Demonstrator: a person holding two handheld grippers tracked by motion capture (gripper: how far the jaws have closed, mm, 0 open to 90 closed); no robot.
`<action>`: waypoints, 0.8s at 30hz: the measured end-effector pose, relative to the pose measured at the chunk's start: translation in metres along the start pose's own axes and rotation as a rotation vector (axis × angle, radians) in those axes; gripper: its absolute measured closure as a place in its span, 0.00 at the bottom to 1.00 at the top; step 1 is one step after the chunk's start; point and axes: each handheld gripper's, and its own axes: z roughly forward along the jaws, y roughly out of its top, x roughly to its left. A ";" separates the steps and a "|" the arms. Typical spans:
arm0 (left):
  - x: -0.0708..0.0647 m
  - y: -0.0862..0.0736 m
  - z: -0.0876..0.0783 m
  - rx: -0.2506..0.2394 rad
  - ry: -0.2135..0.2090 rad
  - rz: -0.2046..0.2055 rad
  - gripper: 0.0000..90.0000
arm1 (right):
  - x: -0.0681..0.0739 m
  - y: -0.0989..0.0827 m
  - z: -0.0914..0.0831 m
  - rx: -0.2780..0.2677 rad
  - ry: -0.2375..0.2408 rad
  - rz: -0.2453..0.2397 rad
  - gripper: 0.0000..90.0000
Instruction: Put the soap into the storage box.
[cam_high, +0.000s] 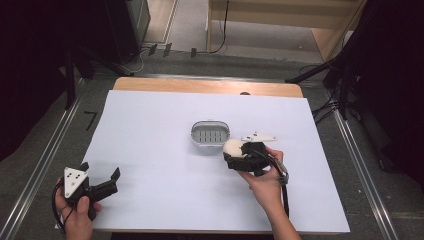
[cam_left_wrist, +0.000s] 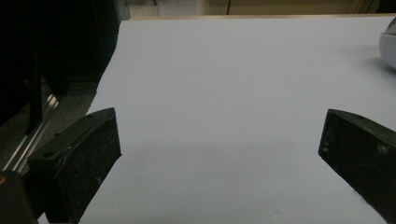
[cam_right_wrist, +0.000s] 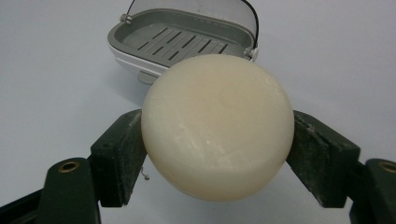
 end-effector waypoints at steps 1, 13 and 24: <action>0.000 0.000 0.000 0.000 0.000 0.000 0.00 | 0.000 0.001 0.000 -0.003 0.000 -0.004 0.28; 0.000 0.000 0.000 0.001 -0.002 0.000 0.00 | 0.006 0.012 0.004 -0.006 0.009 -0.009 0.28; 0.000 0.000 0.000 0.002 -0.006 0.001 0.00 | 0.009 0.019 0.009 -0.006 0.014 -0.006 0.28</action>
